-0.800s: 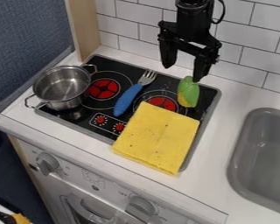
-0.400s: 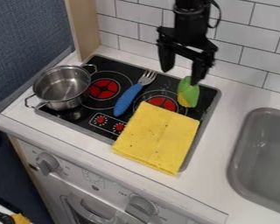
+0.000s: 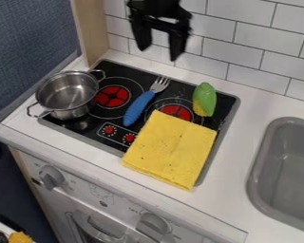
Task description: Moved the silver pot to the yellow cloth
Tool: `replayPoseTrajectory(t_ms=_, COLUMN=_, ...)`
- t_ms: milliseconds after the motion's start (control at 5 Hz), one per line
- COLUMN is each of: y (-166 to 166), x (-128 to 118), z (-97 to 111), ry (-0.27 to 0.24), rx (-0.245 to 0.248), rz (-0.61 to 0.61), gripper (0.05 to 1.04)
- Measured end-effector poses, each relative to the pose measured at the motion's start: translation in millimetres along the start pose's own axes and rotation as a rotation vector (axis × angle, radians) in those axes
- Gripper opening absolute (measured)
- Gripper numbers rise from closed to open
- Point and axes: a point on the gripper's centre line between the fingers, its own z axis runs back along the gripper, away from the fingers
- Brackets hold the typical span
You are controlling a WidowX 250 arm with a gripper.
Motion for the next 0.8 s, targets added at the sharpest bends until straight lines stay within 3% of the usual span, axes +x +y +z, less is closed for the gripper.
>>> replayPoseTrajectory(t_ms=400, y=57, x=-47, z=-20, ry=0.093, rx=0.025, rz=0.110, gripper=1.001)
replayPoseTrajectory(t_ms=600, y=65, x=-61, z=-37, ry=0.137, rx=0.035, rz=0.100, gripper=1.001)
replayPoseTrajectory(t_ms=800, y=79, x=-73, z=-48, ry=0.146, rx=0.091, rz=0.124, gripper=1.001)
